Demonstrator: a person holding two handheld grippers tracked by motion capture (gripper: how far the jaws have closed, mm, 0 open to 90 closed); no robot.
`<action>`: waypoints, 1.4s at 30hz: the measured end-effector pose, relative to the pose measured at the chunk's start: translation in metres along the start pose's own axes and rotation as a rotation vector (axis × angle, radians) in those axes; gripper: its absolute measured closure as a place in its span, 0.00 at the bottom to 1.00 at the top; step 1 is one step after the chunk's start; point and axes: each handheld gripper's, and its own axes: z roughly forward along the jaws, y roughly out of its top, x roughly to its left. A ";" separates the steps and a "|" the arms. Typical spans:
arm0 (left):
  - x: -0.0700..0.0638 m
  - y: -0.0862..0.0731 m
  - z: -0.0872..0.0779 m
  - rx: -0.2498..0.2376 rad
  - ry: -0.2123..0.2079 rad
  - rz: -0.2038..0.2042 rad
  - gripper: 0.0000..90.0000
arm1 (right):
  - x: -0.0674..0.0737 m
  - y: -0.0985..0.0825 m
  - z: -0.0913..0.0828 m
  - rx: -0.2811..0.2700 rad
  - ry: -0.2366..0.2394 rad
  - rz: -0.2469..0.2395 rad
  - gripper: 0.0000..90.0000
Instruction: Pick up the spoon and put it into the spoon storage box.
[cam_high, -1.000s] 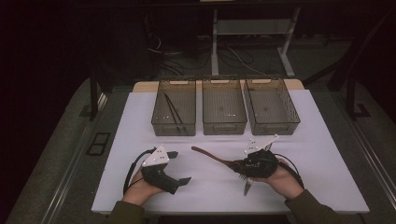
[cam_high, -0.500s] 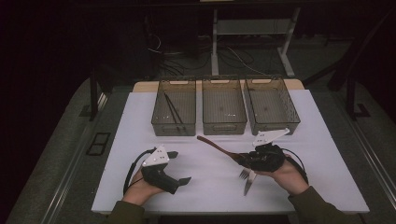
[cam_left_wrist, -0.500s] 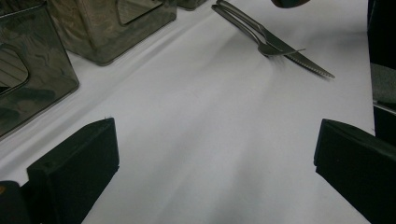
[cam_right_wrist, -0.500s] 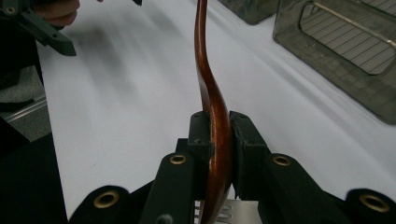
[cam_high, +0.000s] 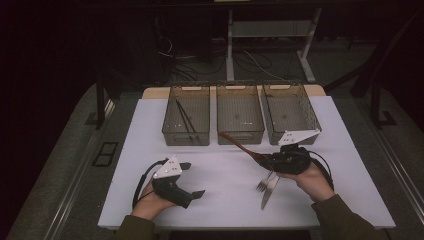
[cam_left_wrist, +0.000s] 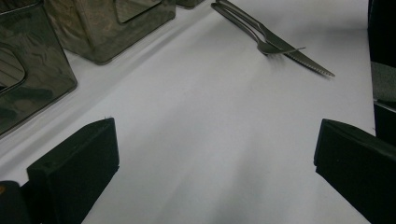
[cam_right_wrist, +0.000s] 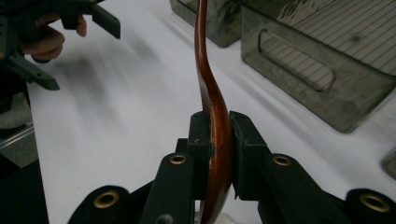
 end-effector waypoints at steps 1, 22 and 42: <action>0.000 0.000 0.000 -0.004 0.000 0.007 0.00 | -0.001 0.001 0.000 -0.005 -0.002 0.001 0.89; 0.001 0.000 0.001 -0.002 0.001 -0.003 0.00 | -0.031 0.025 0.003 -0.062 -0.098 0.064 0.89; 0.000 0.000 0.001 -0.004 -0.003 -0.001 0.00 | -0.054 0.054 0.024 -0.071 -0.175 0.099 0.89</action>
